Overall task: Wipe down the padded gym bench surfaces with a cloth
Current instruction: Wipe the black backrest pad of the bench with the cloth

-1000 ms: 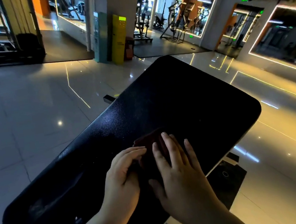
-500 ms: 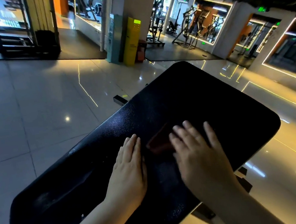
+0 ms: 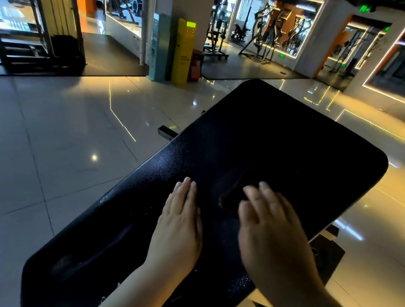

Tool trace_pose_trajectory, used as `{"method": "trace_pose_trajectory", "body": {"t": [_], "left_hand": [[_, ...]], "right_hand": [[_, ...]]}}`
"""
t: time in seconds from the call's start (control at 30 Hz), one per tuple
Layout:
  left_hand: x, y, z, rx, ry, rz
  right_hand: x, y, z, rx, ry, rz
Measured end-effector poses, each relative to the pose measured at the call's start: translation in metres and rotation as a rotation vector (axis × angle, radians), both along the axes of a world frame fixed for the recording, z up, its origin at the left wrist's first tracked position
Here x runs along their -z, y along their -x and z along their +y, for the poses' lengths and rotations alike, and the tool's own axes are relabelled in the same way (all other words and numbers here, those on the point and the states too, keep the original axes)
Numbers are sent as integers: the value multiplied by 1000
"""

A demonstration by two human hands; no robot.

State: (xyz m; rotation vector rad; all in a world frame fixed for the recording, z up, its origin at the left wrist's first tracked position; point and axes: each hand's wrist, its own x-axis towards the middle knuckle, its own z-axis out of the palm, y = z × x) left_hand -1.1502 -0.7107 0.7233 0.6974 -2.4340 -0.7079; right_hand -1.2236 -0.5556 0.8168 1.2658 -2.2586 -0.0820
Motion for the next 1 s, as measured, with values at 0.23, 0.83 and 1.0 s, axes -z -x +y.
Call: {"method": "trace_pose_trajectory", "body": {"t": [0.23, 0.83, 1.0], "left_hand": [[-8, -8, 28, -23, -5, -24], [-2, -9, 38, -5, 82, -20], [-8, -7, 42, -32, 62, -31]], "right_hand": [[-2, 18, 19, -38, -28, 10], [9, 6, 32, -243, -31, -163], [-28, 53, 49, 35, 191, -85]]}}
